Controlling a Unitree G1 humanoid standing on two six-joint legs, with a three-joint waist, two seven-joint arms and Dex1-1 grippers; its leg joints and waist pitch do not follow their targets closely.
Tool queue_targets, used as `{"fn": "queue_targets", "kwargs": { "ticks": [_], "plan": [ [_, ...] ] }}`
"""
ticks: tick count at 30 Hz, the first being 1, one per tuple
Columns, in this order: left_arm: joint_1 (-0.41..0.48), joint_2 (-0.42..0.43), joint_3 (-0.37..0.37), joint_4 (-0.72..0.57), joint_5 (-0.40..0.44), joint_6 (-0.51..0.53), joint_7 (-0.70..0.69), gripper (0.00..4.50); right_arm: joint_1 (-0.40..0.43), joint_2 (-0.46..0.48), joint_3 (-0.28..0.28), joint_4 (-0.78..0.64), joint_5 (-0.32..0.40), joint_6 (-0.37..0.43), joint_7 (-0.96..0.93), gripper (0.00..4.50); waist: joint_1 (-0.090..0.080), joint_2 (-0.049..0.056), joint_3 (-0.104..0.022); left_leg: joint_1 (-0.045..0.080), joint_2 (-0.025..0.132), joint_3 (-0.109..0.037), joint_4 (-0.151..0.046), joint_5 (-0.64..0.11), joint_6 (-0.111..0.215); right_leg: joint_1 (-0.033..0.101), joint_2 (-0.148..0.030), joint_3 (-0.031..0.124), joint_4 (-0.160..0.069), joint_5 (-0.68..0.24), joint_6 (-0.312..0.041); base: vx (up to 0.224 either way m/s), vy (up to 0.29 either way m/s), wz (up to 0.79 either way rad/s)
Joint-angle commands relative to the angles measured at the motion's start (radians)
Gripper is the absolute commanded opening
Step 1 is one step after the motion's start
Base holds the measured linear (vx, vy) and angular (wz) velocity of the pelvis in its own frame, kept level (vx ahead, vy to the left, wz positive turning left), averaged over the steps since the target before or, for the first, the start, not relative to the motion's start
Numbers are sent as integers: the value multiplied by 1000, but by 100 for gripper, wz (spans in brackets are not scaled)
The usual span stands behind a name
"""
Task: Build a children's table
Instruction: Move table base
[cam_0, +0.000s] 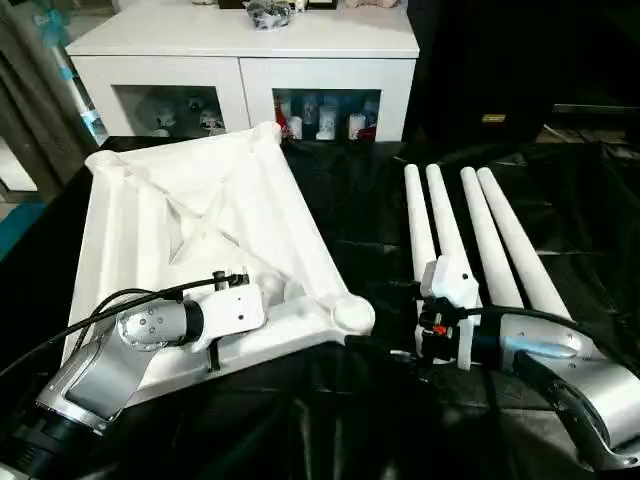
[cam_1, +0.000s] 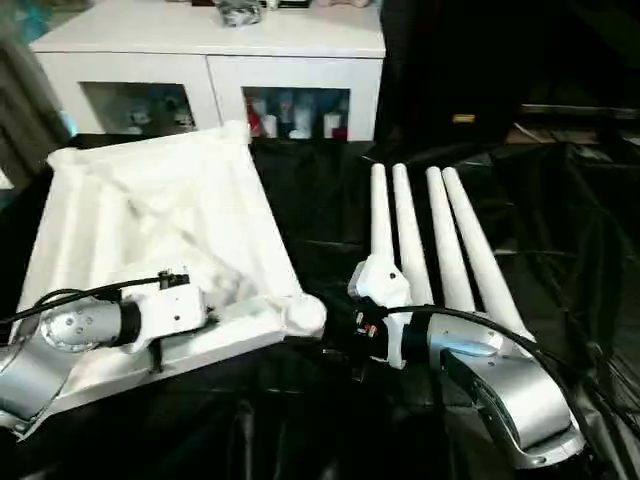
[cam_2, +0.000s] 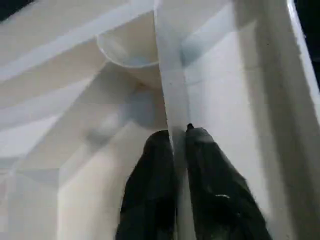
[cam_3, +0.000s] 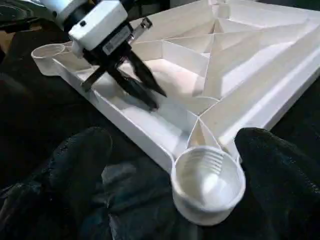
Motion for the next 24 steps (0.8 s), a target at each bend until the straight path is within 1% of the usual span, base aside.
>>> {"fn": "queue_targets", "kwargs": {
  "ticks": [1, 2, 3, 4, 5, 6, 7, 8, 9, 10, 11, 12, 13, 14, 15, 16, 18, 19, 20, 21, 22, 23, 24],
  "plan": [
    [-33, 33, 84, -27, 5, 7, 32, 92, -19, 0, -27, -4, 3, -3, -8, 450, -4, 3, -62, 25, 78, -36, -95, -231, 39, 32, -63, 39, -58, -80, -248, 0, 0, 0],
    [-33, 35, 90, -30, 0, 11, 29, 92, -20, 2, -29, -5, 6, -1, -10, 450, -5, 0, -59, 26, 78, -35, -96, -247, 33, 31, -64, 41, -61, -116, -242, 0, 0, 0],
    [-33, 39, 106, -40, -16, 24, 19, 92, -23, 7, -34, -8, 12, 6, -15, 450, -5, 0, -58, 26, 77, -36, -97, -255, 29, 31, -64, 41, -63, -136, -237, 0, 0, 0],
    [-31, 44, 128, -55, -46, 45, 1, 92, -29, 17, -45, -13, 27, 20, -24, 450, -6, -2, -56, 27, 76, -36, -98, -269, 21, 29, -65, 42, -64, -172, -232, 0, 0, 0],
    [-30, 44, 130, -57, -50, 47, -1, 92, -29, 18, -46, -13, 29, 21, -25, 450, -8, -3, -55, 27, 75, -37, -99, -279, 16, 28, -65, 43, -65, -202, -226, 0, 0, 0],
    [-17, 51, 177, -99, -130, 68, -49, 92, -50, 40, -72, -20, 59, 60, -56, 450, -7, -4, -55, 30, 75, -37, -99, -281, 12, 24, -66, 44, -68, -221, -223, 0, 0, 0],
    [-15, 50, 183, -105, -142, 75, -55, 92, -54, 45, -75, -17, 59, 64, -65, 450, -9, -3, -56, 29, 74, -37, -98, -277, 9, 24, -65, 44, -65, -220, -227, 0, 0, 0],
    [-6, 45, 217, -141, -207, 110, -82, 92, -82, 73, -95, -2, 58, 90, -117, 450, -11, -5, -54, 29, 74, -36, -99, -275, 5, 22, -64, 44, -65, -224, -228, 0, 0, 0],
    [4, 42, 237, -165, -251, 145, -101, 92, -113, 103, -106, 31, 28, 112, -187, 450, -11, -3, -54, 29, 73, -36, -99, -275, 2, 19, -63, 44, -63, -229, -230, 0, 0, 0],
    [10, 41, 248, -180, -280, 168, -111, 92, -135, 123, -113, 56, 6, 126, -236, 450, -18, -3, -52, 28, 69, -35, -100, -273, -15, 15, -58, 42, -60, -242, -230, 0, 0, 0],
    [23, 40, 256, -206, -316, 197, -128, 92, -165, 154, -129, 88, -15, 167, -306, 450, -20, -5, -51, 28, 68, -34, -101, -284, -16, 14, -57, 42, -64, -254, -224, 0, 0, 0],
    [32, 40, 260, -223, -339, 216, -138, 92, -185, 175, -140, 109, -27, 195, -352, 450, -25, -3, -50, 29, 66, -34, -102, -286, -28, 11, -57, 44, -63, -268, -222, 0, 0, 0],
    [40, 34, 259, -242, -356, 228, -142, 92, -207, 198, -158, 130, -41, 240, -409, 450, -29, -12, -49, 27, 65, -33, -102, -282, -31, 11, -55, 44, -64, -274, -221, 0, 0, 0],
    [46, 22, 257, -263, -374, 244, -140, 92, -228, 219, -176, 152, -58, 273, -463, 450, -29, -12, -50, 31, 65, -32, -102, -288, -37, 9, -54, 44, -66, -289, -213, 0, 0, 0],
    [48, 14, 257, -279, -384, 258, -138, 92, -241, 230, -187, 163, -69, 292, -493, 450, -28, -8, -51, 34, 66, -31, -101, -292, -39, 6, -55, 45, -66, -289, -211, 0, 0, 0],
    [49, -2, 258, -298, -402, 274, -132, 92, -257, 238, -196, 177, -93, 318, -533, 450, -28, -13, -49, 33, 66, -28, -102, -291, -43, 6, -53, 47, -68, -284, -203, 0, 0, 0],
    [50, -13, 259, -310, -414, 286, -128, 92, -268, 241, -200, 185, -111, 337, -559, 450, -29, -10, -50, 28, 66, -31, -105, -272, -51, 12, -52, 45, -63, -256, -195, 0, 0, 0],
    [52, -29, 258, -333, -443, 309, -124, 92, -301, 244, -206, 200, -148, 426, -619, 450, -32, -15, -50, 26, 65, -31, -104, -256, -51, 14, -49, 45, -59, -231, -189, 0, 0, 0],
    [53, -31, 257, -344, -457, 322, -123, 92, -316, 248, -210, 206, -150, 466, -639, 450, -35, -15, -50, 21, 63, -31, -105, -229, -49, 19, -47, 44, -57, -206, -189, 0, 0, 0],
    [53, -32, 255, -365, -493, 361, -131, 92, -338, 262, -234, 215, -134, 539, -660, 450, -35, -15, -52, 24, 62, -30, -104, -223, -49, 18, -48, 44, -56, -200, -191, 0, 0, 0],
    [54, -30, 255, -375, -506, 377, -134, 92, -346, 269, -241, 217, -131, 560, -671, 450, -36, -15, -53, 24, 59, -28, -100, -211, -45, 18, -49, 46, -55, -186, -198, 0, 0, 0],
    [55, -28, 252, -384, -515, 388, -138, 92, -352, 271, -245, 213, -129, 578, -674, 450, -38, -23, -50, 22, 60, -25, -100, -201, -39, 19, -49, 47, -57, -178, -197, 0, 0, 0],
    [55, -27, 251, -391, -521, 400, -140, 121, -357, 276, -250, 210, -125, 601, -680, 450, -37, -20, -51, 22, 61, -26, -99, -187, -35, 21, -49, 46, -56, -166, -196, 0, 0, 0]
  ]
}}
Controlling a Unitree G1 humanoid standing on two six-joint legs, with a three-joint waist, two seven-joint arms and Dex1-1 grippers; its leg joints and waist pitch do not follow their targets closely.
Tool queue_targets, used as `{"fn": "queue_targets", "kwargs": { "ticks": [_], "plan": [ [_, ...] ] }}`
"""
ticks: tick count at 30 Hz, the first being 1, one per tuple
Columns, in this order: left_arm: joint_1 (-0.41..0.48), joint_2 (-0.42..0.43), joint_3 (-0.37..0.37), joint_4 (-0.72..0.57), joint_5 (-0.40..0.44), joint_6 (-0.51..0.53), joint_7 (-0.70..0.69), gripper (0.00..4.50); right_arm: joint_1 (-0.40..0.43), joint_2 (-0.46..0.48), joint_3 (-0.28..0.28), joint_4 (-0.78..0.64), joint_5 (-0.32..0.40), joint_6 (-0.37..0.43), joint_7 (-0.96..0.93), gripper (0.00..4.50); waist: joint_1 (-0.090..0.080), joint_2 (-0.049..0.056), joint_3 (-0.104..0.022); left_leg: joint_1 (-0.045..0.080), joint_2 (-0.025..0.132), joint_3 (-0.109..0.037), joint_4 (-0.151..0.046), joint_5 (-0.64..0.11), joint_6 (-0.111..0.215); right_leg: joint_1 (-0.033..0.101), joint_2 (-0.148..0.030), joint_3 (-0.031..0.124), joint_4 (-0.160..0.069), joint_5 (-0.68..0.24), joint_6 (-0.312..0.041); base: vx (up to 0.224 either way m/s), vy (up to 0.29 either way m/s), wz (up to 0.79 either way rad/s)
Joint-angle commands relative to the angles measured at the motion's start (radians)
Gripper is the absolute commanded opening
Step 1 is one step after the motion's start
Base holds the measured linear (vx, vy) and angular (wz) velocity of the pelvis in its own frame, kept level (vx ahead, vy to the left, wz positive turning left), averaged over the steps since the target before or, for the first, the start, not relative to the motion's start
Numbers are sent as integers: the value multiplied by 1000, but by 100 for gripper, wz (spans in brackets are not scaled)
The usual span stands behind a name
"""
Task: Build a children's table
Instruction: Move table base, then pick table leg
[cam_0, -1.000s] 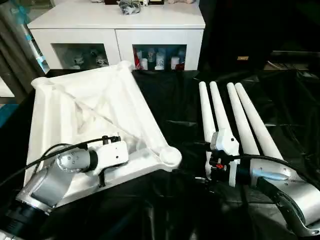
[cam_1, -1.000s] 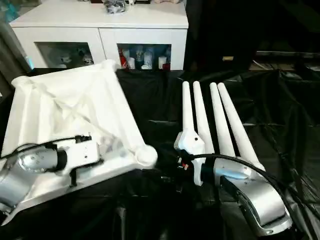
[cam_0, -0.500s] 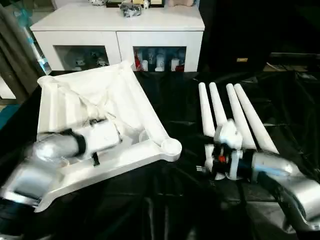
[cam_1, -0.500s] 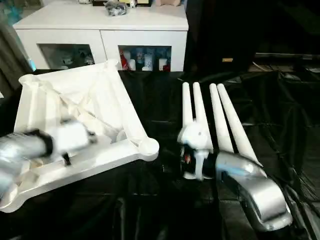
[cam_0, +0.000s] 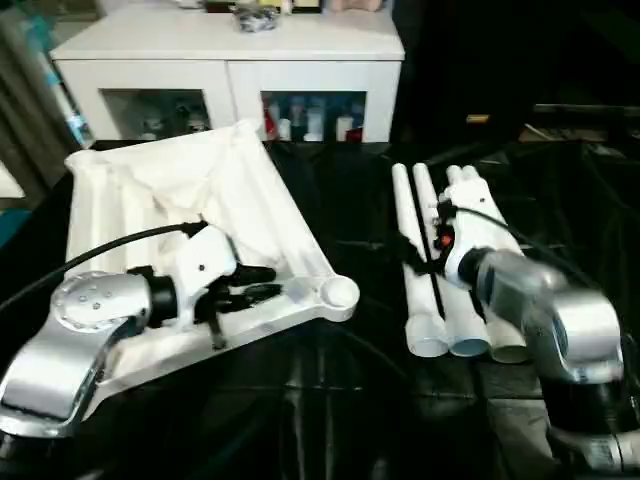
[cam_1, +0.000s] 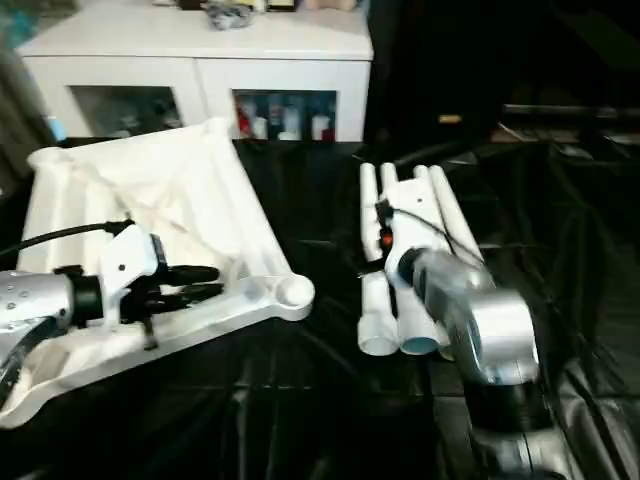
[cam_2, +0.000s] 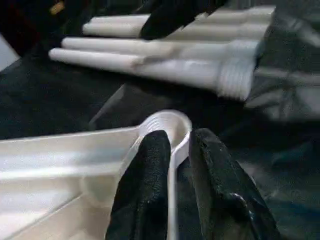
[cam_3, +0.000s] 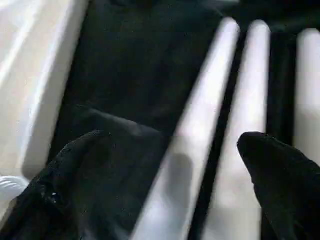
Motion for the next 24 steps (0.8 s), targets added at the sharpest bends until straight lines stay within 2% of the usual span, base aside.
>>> {"fn": "queue_targets", "kwargs": {
  "ticks": [1, 3, 7, 9, 10, 13, 14, 15, 16, 20, 21, 24],
  "plan": [
    [1, 11, -2, -39, -42, 59, -17, 126, -19, 14, -17, -6, 9, 96, -26, 450, -1, -7, -55, 19, 60, -26, -96, -181, -24, 25, -48, 43, -68, -152, -202, 0, 0, 0],
    [2, 14, -2, -58, -69, 94, -30, 131, -23, 17, -16, -10, 13, 144, -24, 450, -1, -6, -55, 19, 59, -25, -95, -162, -19, 27, -48, 42, -67, -137, -209, 0, 0, 0],
    [4, 30, -15, -76, -79, 117, -31, 172, -28, 24, -9, -18, 18, 236, -20, 450, 0, -7, -56, 20, 60, -23, -95, -150, -22, 29, -47, 43, -67, -130, -209, 0, 0, 0],
    [4, 33, -20, -80, -82, 121, -28, 177, -30, 30, -13, -15, 25, 250, -19, 450, 0, -8, -55, 20, 61, -23, -96, -156, -24, 29, -47, 43, -69, -141, -206, 0, 0, 0],
    [4, 36, -25, -84, -85, 126, -22, 201, -32, 30, -6, -11, 26, 265, -19, 450, 1, -7, -54, 21, 61, -23, -98, -159, -27, 28, -48, 43, -69, -151, -203, 0, 0, 0],
    [4, 39, -29, -90, -87, 137, -20, 218, -32, 32, 0, -7, 28, 283, -17, 450, 1, -8, -53, 21, 61, -22, -99, -173, -37, 27, -47, 44, -71, -172, -196, 0, 0, 0],
    [4, 39, -30, -91, -87, 138, -20, 230, -32, 32, 0, -7, 28, 286, -16, 450, 1, -13, -56, 23, 61, -22, -98, -172, -38, 29, -47, 44, -72, -177, -194, 0, 0, 0],
    [7, 42, -32, -97, -90, 145, -21, 230, -31, 37, -2, -2, 31, 298, -11, 450, 3, -12, -56, 22, 62, -23, -99, -167, -39, 29, -49, 44, -71, -175, -193, 0, 0, 0],
    [11, 44, -35, -103, -93, 150, -21, 255, -31, 36, -1, 7, 31, 305, -6, 450, 4, -12, -57, 21, 62, -22, -99, -157, -39, 29, -49, 44, -71, -172, -191, 0, 0, 0],
    [16, 53, -41, -114, -100, 160, -22, 264, -36, 39, 0, 30, 35, 328, 6, 450, 6, -13, -59, 21, 60, -21, -97, -139, -38, 29, -47, 44, -69, -144, -192, 0, 0, 0],
    [17, 57, -44, -118, -103, 162, -22, 284, -38, 36, 3, 43, 35, 335, 9, 450, 6, -16, -60, 21, 61, -21, -97, -136, -37, 30, -46, 43, -68, -140, -194, 0, 0, 0],
    [14, 63, -50, -125, -108, 169, -25, 301, -44, 27, 16, 70, 32, 348, 13, 450, 9, -14, -60, 22, 61, -20, -97, -130, -43, 29, -45, 43, -66, -132, -200, 0, 0, 0]
  ]
}}
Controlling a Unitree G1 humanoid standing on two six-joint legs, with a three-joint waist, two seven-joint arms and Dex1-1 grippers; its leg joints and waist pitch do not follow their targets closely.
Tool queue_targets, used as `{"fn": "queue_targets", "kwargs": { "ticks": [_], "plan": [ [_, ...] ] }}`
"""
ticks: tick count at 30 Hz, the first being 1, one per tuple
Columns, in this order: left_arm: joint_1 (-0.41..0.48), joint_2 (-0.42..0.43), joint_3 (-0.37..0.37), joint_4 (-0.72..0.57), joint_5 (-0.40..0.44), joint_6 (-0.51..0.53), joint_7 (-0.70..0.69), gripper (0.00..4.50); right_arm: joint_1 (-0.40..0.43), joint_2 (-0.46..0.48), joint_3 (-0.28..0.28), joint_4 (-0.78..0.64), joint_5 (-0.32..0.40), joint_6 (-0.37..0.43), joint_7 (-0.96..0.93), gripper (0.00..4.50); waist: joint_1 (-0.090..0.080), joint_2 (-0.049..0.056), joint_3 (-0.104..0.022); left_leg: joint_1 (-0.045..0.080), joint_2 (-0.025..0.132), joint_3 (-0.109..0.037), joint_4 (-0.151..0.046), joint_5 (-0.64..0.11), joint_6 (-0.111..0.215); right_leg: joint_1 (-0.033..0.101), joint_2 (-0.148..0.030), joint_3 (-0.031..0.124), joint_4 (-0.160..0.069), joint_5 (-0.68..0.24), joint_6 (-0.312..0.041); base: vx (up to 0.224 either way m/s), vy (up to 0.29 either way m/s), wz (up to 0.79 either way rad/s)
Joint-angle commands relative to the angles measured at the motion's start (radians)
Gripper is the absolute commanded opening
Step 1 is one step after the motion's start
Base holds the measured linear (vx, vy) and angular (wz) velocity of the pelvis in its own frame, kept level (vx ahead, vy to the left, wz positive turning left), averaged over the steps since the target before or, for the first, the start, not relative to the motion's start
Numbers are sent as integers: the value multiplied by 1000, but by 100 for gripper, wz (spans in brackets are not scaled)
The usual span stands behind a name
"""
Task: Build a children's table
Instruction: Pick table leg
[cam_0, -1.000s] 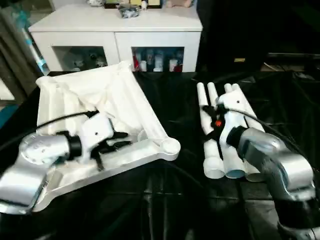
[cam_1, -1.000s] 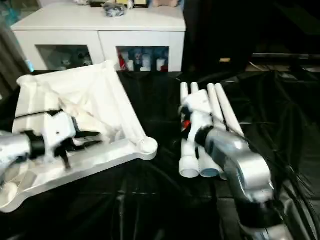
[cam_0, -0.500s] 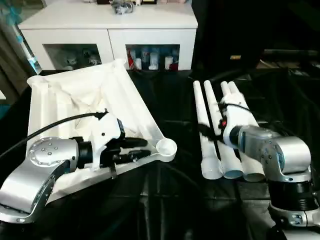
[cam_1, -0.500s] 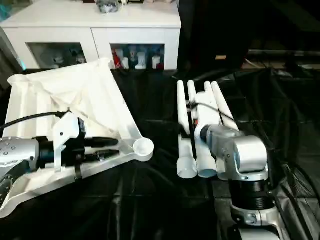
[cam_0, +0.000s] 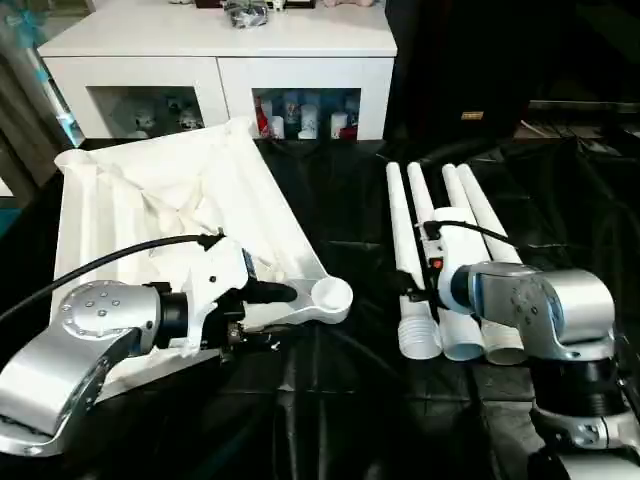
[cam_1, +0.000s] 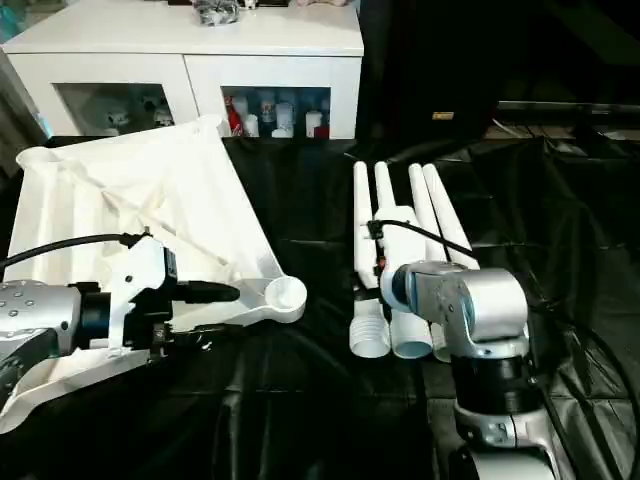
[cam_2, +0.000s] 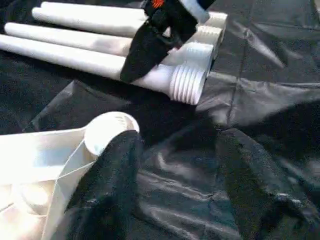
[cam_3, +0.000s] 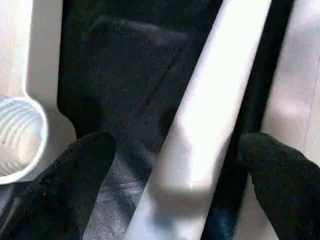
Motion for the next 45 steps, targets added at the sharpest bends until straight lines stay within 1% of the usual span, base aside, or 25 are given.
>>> {"fn": "queue_targets", "kwargs": {
  "ticks": [1, 2, 8, 9, 10, 11, 12, 15, 17, 20, 26, 27, 29, 30, 31, 33, 36, 37, 38, 40, 41, 42, 43, 44, 45],
  "plan": [
    [-2, 15, -13, -20, -3, 13, 2, 322, -9, -7, 7, 33, 5, 29, 3, 423, 2, -6, -60, 21, 60, -20, -81, -135, -32, 35, -47, 43, -66, -122, -203, 0, 0, 0],
    [-4, 17, -19, -22, -1, 14, 3, 335, -17, -10, 13, 54, -1, 33, 3, 416, 3, -10, -61, 22, 60, -19, -80, -131, -32, 35, -46, 43, -66, -117, -205, 0, 0, 0],
    [-21, 13, -48, -32, 4, 17, 10, 383, -40, -12, 11, 123, -15, 19, 11, 371, 5, -9, -61, 20, 59, -20, -80, -135, -37, 37, -48, 43, -65, -114, -204, 0, 0, 0],
    [-23, 13, -49, -32, 4, 17, 10, 386, -42, -12, 11, 128, -16, 17, 12, 367, 4, -16, -61, 18, 59, -19, -80, -133, -34, 38, -48, 43, -65, -114, -204, 0, 0, 0],
    [-25, 12, -51, -33, 2, 18, 12, 386, -44, -13, 12, 136, -17, 15, 12, 367, 6, -12, -61, 19, 60, -19, -80, -133, -33, 39, -50, 44, -65, -120, -204, 0, 0, 0],
    [-29, 12, -53, -33, 1, 17, 13, 421, -48, -17, 15, 148, -17, 12, 14, 329, 6, -11, -61, 20, 60, -19, -79, -137, -34, 37, -49, 43, -65, -124, -207, 0, 0, 0],
    [-33, 12, -55, -32, 0, 18, 15, 421, -53, -20, 16, 159, -17, 9, 16, 329, 5, -16, -59, 20, 60, -18, -80, -140, -34, 37, -48, 43, -66, -128, -207, 0, 0, 0],
    [-43, 12, -61, -30, -2, 16, 17, 433, -68, -25, 14, 190, -20, 1, 18, 319, 5, -15, -60, 20, 60, -19, -79, -135, -36, 37, -48, 43, -64, -126, -205, 0, 0, 0],
    [-45, 12, -62, -29, -2, 15, 19, 448, -72, -23, 9, 202, -21, 0, 18, 288, 5, -15, -62, 19, 59, -18, -77, -120, -35, 39, -48, 43, -62, -100, -208, 0, 0, 0],
    [-56, 8, -69, -22, 4, 10, 26, 450, -75, -18, -3, 223, -24, -5, 20, 257, 5, -14, -64, 19, 59, -18, -75, -104, -34, 40, -45, 41, -58, -58, -218, 0, 0, 0],
    [-73, -2, -77, -7, 11, 3, 42, 450, -74, -14, -14, 255, -31, -22, 11, 208, 5, -15, -64, 19, 59, -18, -74, -113, -34, 43, -47, 41, -59, -68, -224, 0, 0, 0],
    [-81, -12, -79, 1, 15, 1, 51, 450, -71, -10, -27, 273, -36, -31, 4, 201, 6, -11, -66, 20, 59, -19, -74, -115, -36, 43, -47, 41, -58, -69, -225, 0, 0, 0],
    [-86, -16, -81, 6, 16, 0, 58, 450, -71, -6, -39, 283, -39, -35, -1, 191, 4, -12, -65, 21, 59, -19, -75, -136, -45, 42, -46, 40, -60, -85, -225, 0, 0, 0],
    [-93, -22, -84, 14, 18, -5, 66, 450, -72, -2, -57, 293, -40, -41, -7, 189, 5, -7, -66, 22, 59, -20, -75, -138, -48, 43, -46, 40, -59, -86, -224, 0, 0, 0],
    [-96, -26, -85, 19, 19, -9, 70, 450, -74, -1, -67, 298, -40, -45, -11, 188, 3, -11, -66, 21, 58, -19, -75, -139, -48, 43, -46, 40, -60, -83, -222, 0, 0, 0],
    [-100, -35, -85, 27, 21, -19, 77, 450, -78, 1, -86, 304, -40, -51, -18, 187, 4, -10, -66, 22, 59, -19, -75, -145, -50, 43, -45, 40, -62, -88, -222, 0, 0, 0],
    [-108, -52, -81, 40, 21, -27, 92, 450, -83, 6, -117, 299, -27, -57, -19, 186, 5, -9, -68, 24, 59, -19, -75, -155, -52, 41, -45, 40, -62, -99, -220, 0, 0, 0],
    [-121, -76, -74, 66, 28, -40, 117, 450, -91, 17, -157, 285, 4, -71, -3, 186, 6, -3, -67, 24, 58, -20, -75, -165, -55, 41, -46, 40, -62, -108, -219, 0, 0, 0],
    [-122, -77, -74, 68, 29, -41, 119, 450, -91, 18, -160, 284, 6, -72, -2, 186, 4, -6, -67, 24, 58, -18, -75, -170, -53, 40, -45, 41, -65, -108, -217, 0, 0, 0],
    [-154, -122, -58, 134, 51, -60, 178, 450, -95, 30, -215, 247, 74, -116, 58, 186, 6, -6, -70, 23, 59, -20, -74, -169, -48, 44, -46, 40, -62, -84, -216, 0, 0, 0],
    [-168, -149, -41, 159, 43, -55, 205, 450, -87, 29, -221, 225, 97, -135, 88, 186, 5, -13, -70, 21, 60, -21, -74, -164, -44, 47, -46, 39, -62, -79, -215, 0, 0, 0],
    [-168, -149, -41, 159, 43, -55, 205, 450, -87, 29, -221, 225, 97, -135, 88, 186, 7, -10, -72, 21, 61, -21, -73, -151, -38, 47, -48, 39, -60, -63, -218, 0, 0, 0],
    [-210, -229, 20, 215, -8, -24, 269, 450, -56, 34, -235, 166, 142, -210, 154, 186, 8, -13, -72, 20, 61, -21, -72, -142, -33, 47, -48, 38, -60, -53, -219, 0, 0, 0],
    [-234, -272, 56, 240, -46, 5, 299, 450, -43, 32, -240, 141, 158, -235, 183, 186, 10, -19, -72, 18, 60, -17, -69, -135, -23, 50, -51, 40, -59, -38, -227, 0, 0, 0],
    [-234, -272, 56, 240, -46, 5, 299, 450, -43, 32, -240, 141, 158, -235, 183, 186, 12, -16, -74, 21, 62, -16, -67, -132, -19, 49, -53, 40, -59, -31, -235, 0, 0, 0]
  ]
}}
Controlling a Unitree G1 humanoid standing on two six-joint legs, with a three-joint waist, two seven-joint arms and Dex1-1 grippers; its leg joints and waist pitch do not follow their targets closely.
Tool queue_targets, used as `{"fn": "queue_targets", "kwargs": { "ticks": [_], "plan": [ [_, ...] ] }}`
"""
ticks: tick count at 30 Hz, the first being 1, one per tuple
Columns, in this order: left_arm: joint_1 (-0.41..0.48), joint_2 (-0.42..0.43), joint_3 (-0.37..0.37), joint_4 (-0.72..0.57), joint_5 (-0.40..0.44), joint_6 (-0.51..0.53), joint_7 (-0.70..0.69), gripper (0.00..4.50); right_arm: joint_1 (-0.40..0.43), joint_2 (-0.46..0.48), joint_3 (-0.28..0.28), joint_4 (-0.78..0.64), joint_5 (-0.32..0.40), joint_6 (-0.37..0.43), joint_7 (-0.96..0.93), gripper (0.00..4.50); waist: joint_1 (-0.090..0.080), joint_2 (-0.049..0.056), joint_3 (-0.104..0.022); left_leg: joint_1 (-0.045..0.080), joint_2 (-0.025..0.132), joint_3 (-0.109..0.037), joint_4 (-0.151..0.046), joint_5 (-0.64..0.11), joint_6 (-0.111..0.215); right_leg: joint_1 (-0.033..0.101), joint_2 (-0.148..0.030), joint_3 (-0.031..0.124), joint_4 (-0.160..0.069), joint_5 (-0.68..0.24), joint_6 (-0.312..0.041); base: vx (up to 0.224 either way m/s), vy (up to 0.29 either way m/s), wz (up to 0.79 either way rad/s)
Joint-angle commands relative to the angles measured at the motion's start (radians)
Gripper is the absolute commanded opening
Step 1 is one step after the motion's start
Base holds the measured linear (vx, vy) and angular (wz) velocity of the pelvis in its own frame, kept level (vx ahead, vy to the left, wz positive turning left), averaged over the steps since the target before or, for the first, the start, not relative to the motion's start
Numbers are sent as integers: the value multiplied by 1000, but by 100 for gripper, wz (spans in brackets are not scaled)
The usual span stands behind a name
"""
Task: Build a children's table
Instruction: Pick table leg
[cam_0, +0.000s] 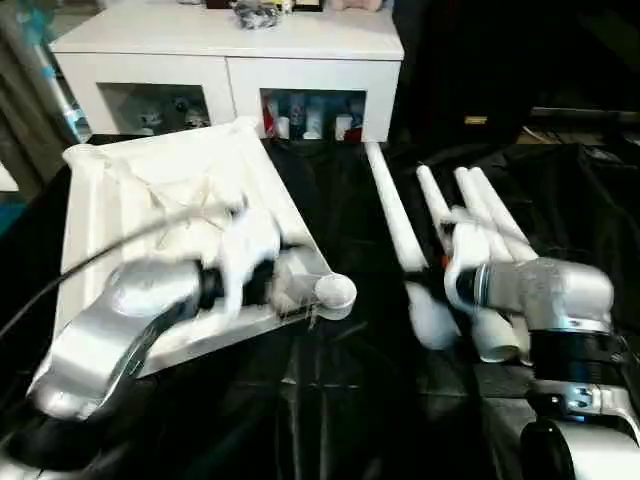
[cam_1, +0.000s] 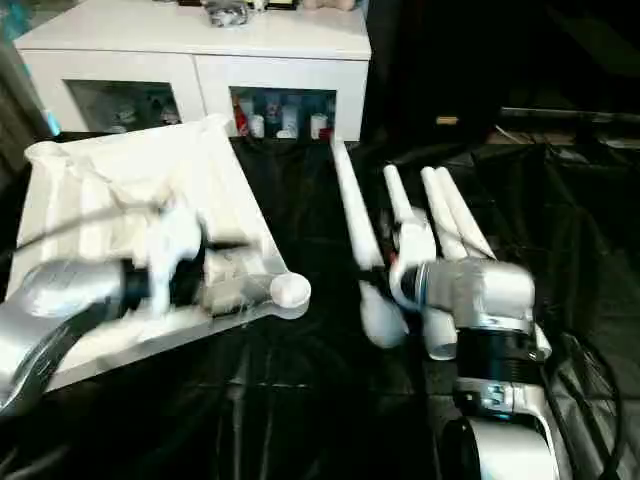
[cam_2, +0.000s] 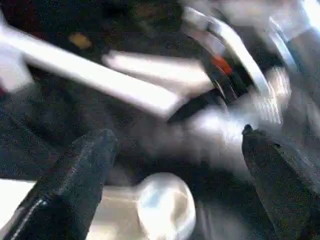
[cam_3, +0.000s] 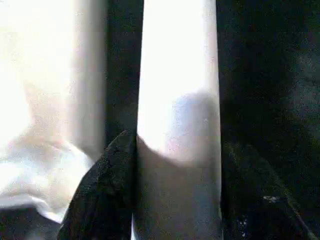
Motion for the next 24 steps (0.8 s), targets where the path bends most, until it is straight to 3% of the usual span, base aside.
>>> {"fn": "queue_targets", "kwargs": {
  "ticks": [1, 2, 3, 5, 9, 12, 15, 24],
  "plan": [
    [-66, -71, 102, 59, -115, 92, 83, 450, 16, -10, -28, -79, 66, -39, 77, 186, 5, -6, -76, 17, 59, -17, -68, -125, -2, 50, -51, 39, -61, -25, -251, 0, 0, 0],
    [-76, -86, 118, 69, -137, 106, 93, 450, 18, -11, -35, -86, 75, -36, 87, 186, 7, -6, -76, 17, 57, -16, -66, -119, 3, 51, -51, 40, -61, -21, -257, 0, 0, 0],
    [-112, -143, 178, 100, -222, 165, 136, 450, 29, -14, -58, -115, 111, -38, 130, 186, 8, -6, -77, 17, 57, -16, -64, -114, 8, 51, -53, 39, -59, -15, -265, 0, 0, 0],
    [-163, -222, 255, 148, -318, 238, 218, 450, 52, -17, -91, -182, 189, -60, 216, 186, 18, -12, -78, 15, 57, -14, -57, -98, 48, 53, -54, 38, -61, -13, -289, 0, 0, 0],
    [-207, -300, 304, 194, -363, 265, 298, 450, 102, -37, -79, -279, 254, -120, 316, 186, 29, -17, -76, 11, 59, -18, -59, -90, 79, 54, -53, 36, -68, -45, -264, 0, 0, 0],
    [-237, -366, 343, 196, -451, 299, 344, 450, 125, -42, -86, -316, 301, -124, 358, 186, 34, -17, -74, 13, 61, -17, -59, -101, 75, 51, -55, 36, -74, -96, -255, 0, 0, 0],
    [-252, -405, 345, 183, -485, 343, 371, 450, 136, -40, -94, -340, 334, -123, 385, 186, 34, -21, -71, 14, 62, -18, -62, -124, 67, 46, -54, 34, -82, -160, -241, 0, 0, 0],
    [-264, -453, 349, 149, -578, 390, 412, 450, 167, -80, -29, -354, 332, -170, 424, 186, 32, -27, -69, 8, 60, -20, -64, -117, 58, 47, -54, 35, -89, -198, -200, 0, 0, 0]
  ]
}}
